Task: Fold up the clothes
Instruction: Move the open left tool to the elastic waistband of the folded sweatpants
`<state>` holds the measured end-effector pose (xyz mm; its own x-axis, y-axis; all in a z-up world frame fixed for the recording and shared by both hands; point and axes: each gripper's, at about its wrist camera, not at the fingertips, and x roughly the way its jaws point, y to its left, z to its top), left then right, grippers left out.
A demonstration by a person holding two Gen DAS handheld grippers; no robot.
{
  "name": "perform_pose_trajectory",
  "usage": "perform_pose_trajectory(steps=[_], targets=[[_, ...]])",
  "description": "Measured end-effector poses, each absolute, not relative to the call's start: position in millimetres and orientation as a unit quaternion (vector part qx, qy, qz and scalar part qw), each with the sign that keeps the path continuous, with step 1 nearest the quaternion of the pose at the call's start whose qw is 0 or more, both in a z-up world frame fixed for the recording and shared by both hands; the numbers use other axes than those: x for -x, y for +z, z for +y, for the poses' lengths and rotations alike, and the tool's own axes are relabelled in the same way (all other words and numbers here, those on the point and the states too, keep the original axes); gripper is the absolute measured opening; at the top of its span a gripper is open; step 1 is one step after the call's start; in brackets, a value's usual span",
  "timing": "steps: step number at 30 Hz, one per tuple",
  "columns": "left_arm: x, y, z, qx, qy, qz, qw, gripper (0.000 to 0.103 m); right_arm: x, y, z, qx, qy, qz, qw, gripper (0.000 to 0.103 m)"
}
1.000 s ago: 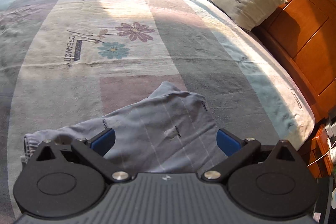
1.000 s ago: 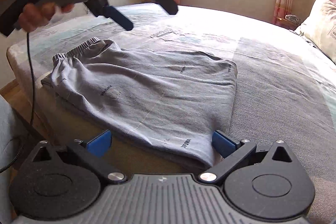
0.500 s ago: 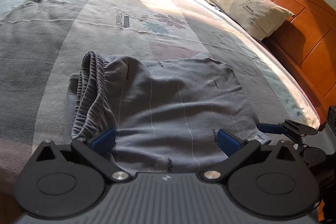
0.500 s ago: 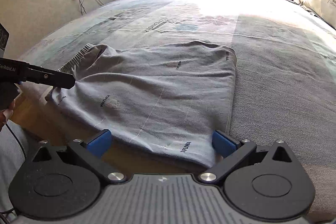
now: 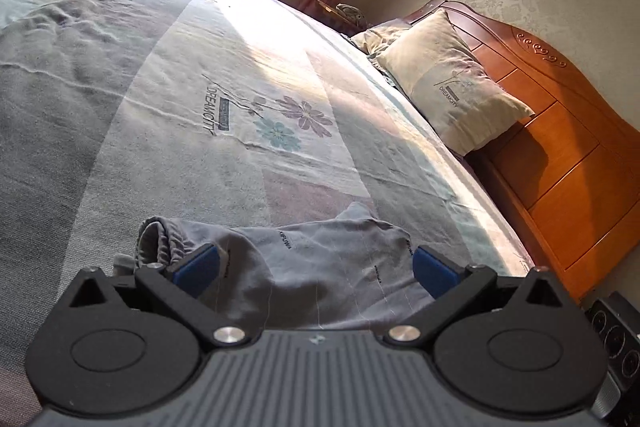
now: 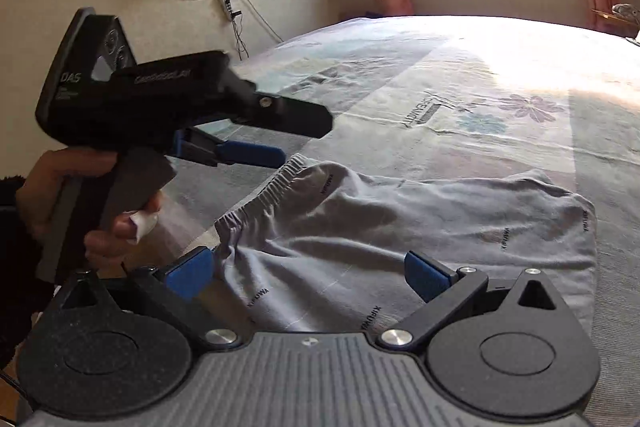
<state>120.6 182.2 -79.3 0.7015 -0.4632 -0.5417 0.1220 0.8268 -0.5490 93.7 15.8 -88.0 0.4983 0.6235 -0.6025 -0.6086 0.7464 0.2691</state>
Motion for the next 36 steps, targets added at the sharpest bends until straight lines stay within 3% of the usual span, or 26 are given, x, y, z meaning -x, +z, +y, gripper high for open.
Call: perform_pose_trajectory(steps=[3,7,13,18,27,33,36], targets=[[-128,-107,199,0.274,-0.138,0.354,0.883,0.102,-94,-105,34,0.009,0.361,0.368,0.857,0.103],[-114,-103,215,0.314,-0.14,0.328,0.88,0.102,-81,-118,29,0.025,0.356,0.352,0.865,0.103],[-127,-72,174,0.267,-0.2,0.333,0.882,0.102,-74,-119,33,0.054,0.348,0.342,0.872,0.103],[-151,-93,126,0.206,-0.212,0.385,0.874,0.102,-69,-113,32,0.063,0.343,0.344,0.872,0.103],[-138,-83,105,0.205,-0.215,0.379,0.876,0.102,-69,-96,-36,-0.015,0.304,0.342,0.889,0.103],[-140,-105,90,0.188,-0.196,0.41,0.871,0.102,-78,-110,-73,-0.083,0.256,0.375,0.887,0.103],[-131,-85,88,0.182,-0.186,0.41,0.874,0.102,-77,-117,-82,-0.109,0.25,0.381,0.883,0.103]])
